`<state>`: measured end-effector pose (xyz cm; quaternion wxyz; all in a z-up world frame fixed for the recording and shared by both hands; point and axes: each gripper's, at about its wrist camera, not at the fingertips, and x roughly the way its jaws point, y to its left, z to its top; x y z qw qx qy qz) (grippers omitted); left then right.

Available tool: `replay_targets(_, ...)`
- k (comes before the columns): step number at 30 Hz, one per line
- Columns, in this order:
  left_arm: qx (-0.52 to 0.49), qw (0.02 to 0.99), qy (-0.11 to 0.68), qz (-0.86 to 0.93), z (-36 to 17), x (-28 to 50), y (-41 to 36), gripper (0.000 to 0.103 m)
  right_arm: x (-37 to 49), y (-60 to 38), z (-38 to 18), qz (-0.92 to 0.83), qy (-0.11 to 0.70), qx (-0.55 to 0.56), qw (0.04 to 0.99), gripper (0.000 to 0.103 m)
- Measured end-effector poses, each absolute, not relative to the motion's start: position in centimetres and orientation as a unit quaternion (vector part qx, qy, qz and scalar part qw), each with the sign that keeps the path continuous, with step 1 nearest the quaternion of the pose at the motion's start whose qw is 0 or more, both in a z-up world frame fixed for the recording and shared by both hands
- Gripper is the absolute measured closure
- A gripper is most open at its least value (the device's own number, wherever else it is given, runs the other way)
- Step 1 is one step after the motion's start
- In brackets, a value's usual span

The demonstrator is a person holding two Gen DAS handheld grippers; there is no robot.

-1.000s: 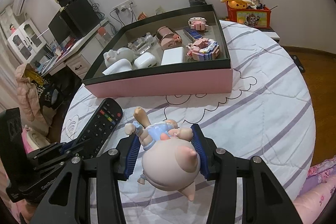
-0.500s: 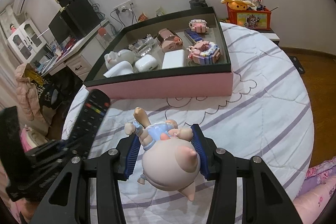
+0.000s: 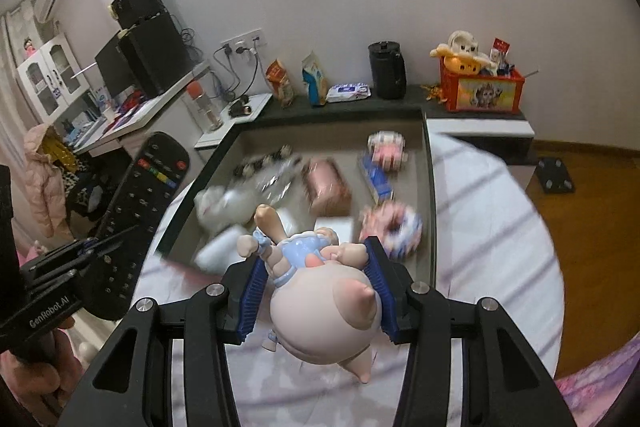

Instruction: Organize rigid objects

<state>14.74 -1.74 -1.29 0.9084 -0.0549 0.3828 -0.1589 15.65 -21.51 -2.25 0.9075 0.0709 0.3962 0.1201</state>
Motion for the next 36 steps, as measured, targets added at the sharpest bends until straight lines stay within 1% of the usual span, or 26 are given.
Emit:
replay_targets(6,-0.047,0.896,0.414,-0.153,-3.2,21.4,-4.6,0.086,22.2,-21.5,-4.4,0.099,0.432,0.058,0.895,0.055)
replay_targets(9,-0.042,0.885,0.44,-0.148,-5.1,24.0,-5.8,0.086,24.2,-21.6,-6.1,0.089,0.449,0.057,0.887,0.055)
replay_targets(14,-0.031,0.875,0.464,-0.135,-7.1,25.1,-6.8,0.084,25.6,-22.3,-7.9,0.067,0.468,0.063,0.879,0.053)
replay_targets(15,-0.027,0.874,0.467,-0.129,-7.3,25.2,-6.7,0.073,25.6,-22.4,-8.1,0.068,0.47,0.064,0.878,0.051)
replay_targets(16,-0.023,0.875,0.468,-0.122,-7.3,25.1,-6.7,0.052,25.4,-22.4,-8.0,0.074,0.468,0.066,0.878,0.039)
replay_targets(17,-0.02,0.88,0.462,-0.111,-7.0,24.9,-6.6,0.046,25.1,-22.3,-7.6,0.077,0.462,0.064,0.881,0.032)
replay_targets(18,-0.018,0.883,0.457,-0.105,-6.7,24.9,-6.4,0.038,24.9,-22.2,-7.4,0.07,0.46,0.056,0.883,0.027)
replay_targets(19,-0.02,0.886,0.451,-0.103,-6.3,24.7,-5.9,0.027,24.6,-22.2,-7.0,0.072,0.456,0.055,0.885,0.026)
replay_targets(20,-0.027,0.889,0.445,-0.103,-5.8,24.3,-5.4,0.019,24.3,-22.2,-6.7,0.074,0.452,0.058,0.887,0.023)
replay_targets(21,-0.031,0.892,0.439,-0.104,-5.3,23.9,-5.0,0.002,24.0,-22.3,-6.4,0.071,0.447,0.059,0.89,0.018)
replay_targets(22,-0.034,0.897,0.427,-0.104,-4.6,23.3,-4.5,0.0,23.5,-22.3,-6.0,0.066,0.442,0.057,0.893,0.018)
replay_targets(25,-0.008,0.915,0.396,-0.083,-2.6,20.9,-3.9,0.0,21.9,-22.1,-4.6,0.059,0.429,0.06,0.899,0.017)
replay_targets(27,0.006,0.921,0.381,-0.074,-1.5,19.3,-3.8,0.0,20.8,-21.9,-3.8,0.053,0.421,0.061,0.904,0.012)
replay_targets(29,0.016,0.926,0.371,-0.064,-0.6,17.7,-3.5,0.0,19.4,-21.7,-2.8,0.05,0.412,0.067,0.907,0.0)
replay_targets(36,0.013,0.942,0.33,-0.05,2.1,11.5,-1.7,0.0,13.5,-20.6,0.5,0.037,0.382,0.06,0.921,0.0)
